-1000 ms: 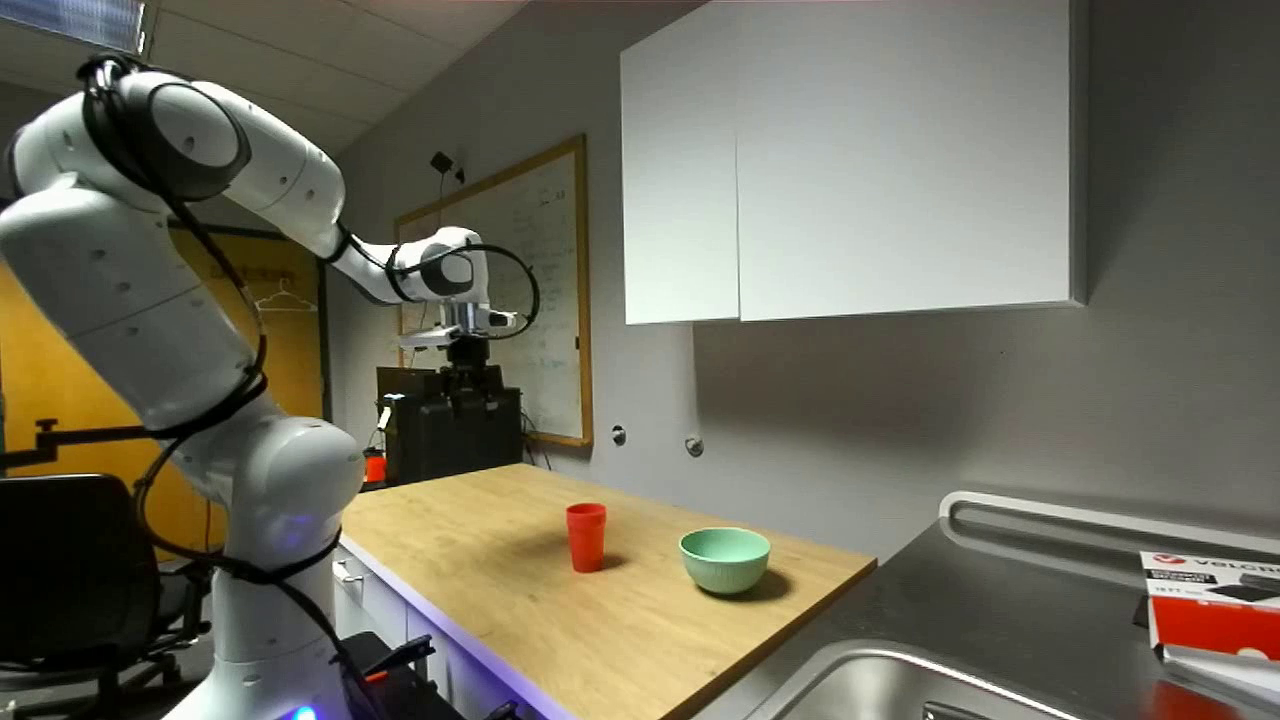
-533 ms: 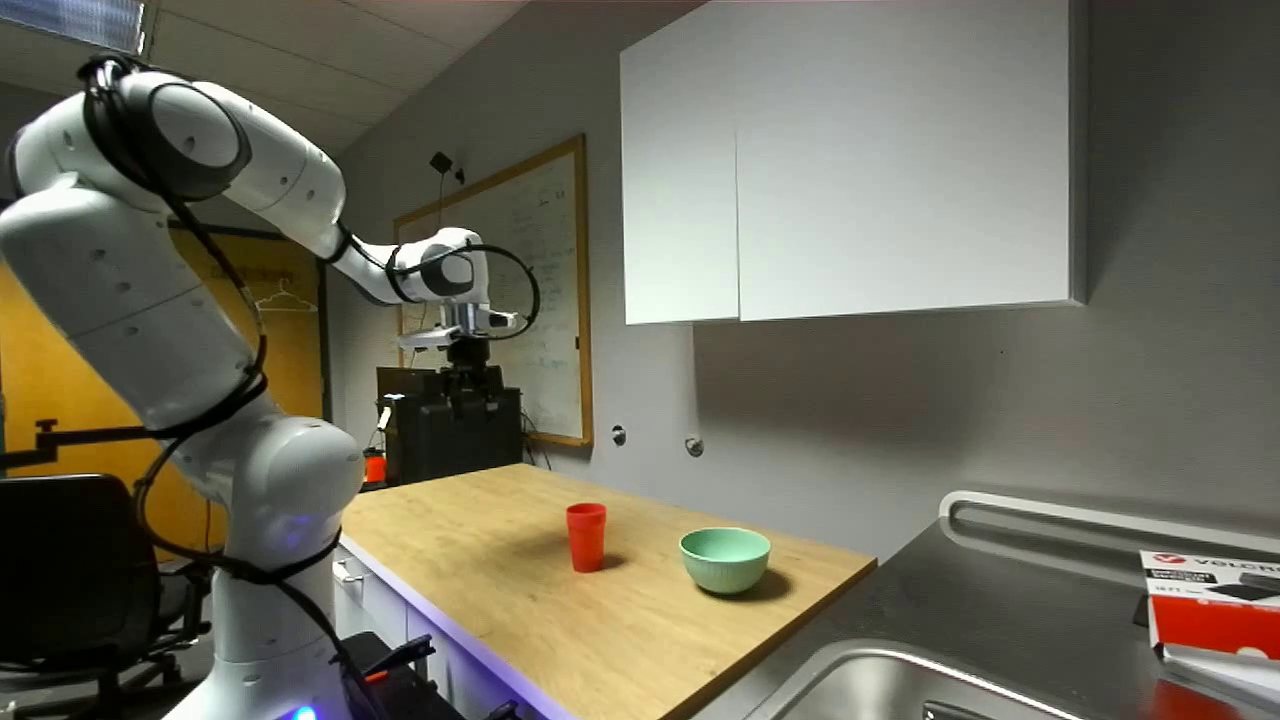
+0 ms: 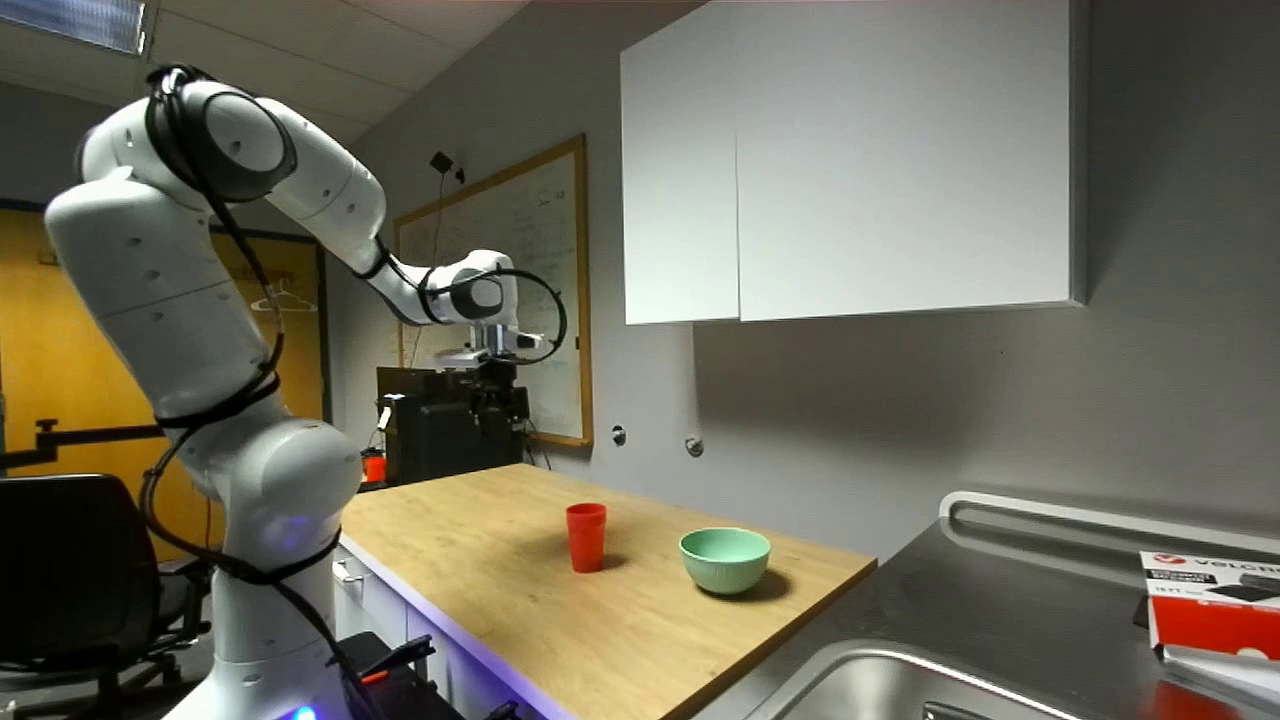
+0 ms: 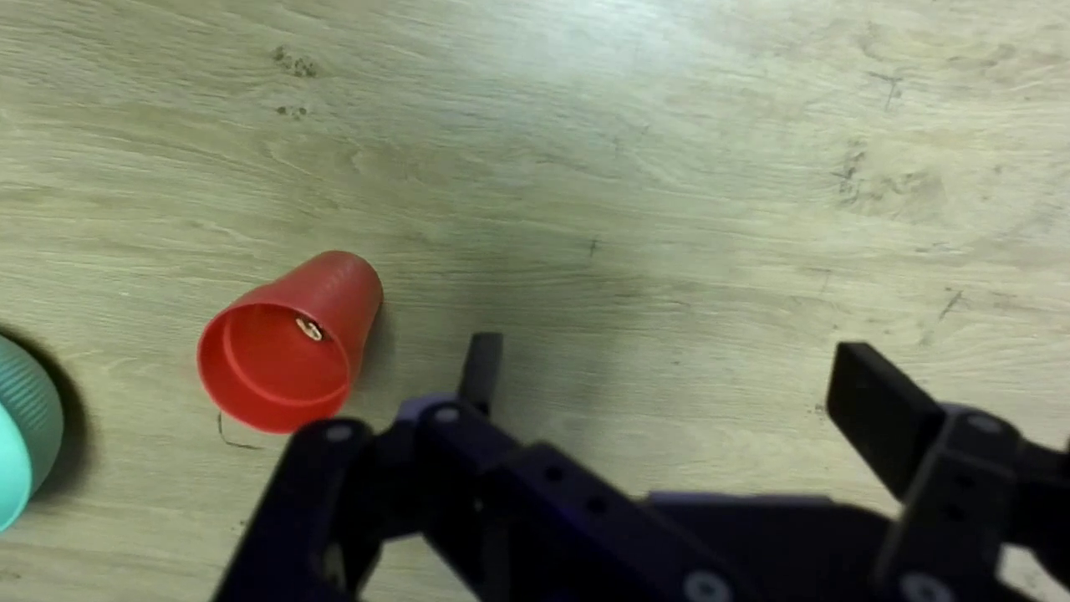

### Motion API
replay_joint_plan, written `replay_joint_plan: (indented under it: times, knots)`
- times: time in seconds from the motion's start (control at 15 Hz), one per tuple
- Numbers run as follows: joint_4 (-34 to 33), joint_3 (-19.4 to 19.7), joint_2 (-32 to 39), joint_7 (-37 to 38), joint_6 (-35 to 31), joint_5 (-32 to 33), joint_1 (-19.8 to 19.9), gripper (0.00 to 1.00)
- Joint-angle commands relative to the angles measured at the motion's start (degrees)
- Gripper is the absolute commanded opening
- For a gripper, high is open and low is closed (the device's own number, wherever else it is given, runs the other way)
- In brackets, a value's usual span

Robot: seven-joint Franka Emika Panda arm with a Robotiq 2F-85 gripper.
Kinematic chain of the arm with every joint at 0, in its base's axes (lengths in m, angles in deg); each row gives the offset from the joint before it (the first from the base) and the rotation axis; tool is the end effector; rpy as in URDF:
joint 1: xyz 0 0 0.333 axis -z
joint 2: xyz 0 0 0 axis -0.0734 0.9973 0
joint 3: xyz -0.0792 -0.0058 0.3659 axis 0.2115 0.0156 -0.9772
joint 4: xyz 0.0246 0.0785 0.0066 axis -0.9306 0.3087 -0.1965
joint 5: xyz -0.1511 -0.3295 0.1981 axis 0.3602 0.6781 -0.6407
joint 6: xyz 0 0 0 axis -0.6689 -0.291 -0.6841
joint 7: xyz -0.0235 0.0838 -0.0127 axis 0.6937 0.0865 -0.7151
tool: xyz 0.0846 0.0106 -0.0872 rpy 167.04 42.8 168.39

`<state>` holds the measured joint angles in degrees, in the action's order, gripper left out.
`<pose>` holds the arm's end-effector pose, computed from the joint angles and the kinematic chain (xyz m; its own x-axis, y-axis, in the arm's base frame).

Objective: Pour the beans from the cup into the bowl

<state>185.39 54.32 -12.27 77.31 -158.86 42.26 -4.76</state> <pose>0.3780 0.1704 0.4789 0.9941 0.1025 0.0369 0.1026 -0.9947 -0.0026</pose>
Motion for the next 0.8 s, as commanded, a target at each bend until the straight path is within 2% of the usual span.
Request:
replay_joint_plan:
  times: [0.0,0.4,0.73]
  knots:
    - [-1.5,2.7,5.9,-1.9,-3.7,0.9,1.9,1.00]
    - [-2.8,7.2,14.0,-4.7,-8.6,-0.6,4.1,1.00]
    - [-4.7,9.5,19.8,-6.8,-9.8,-2.3,5.0,1.00]
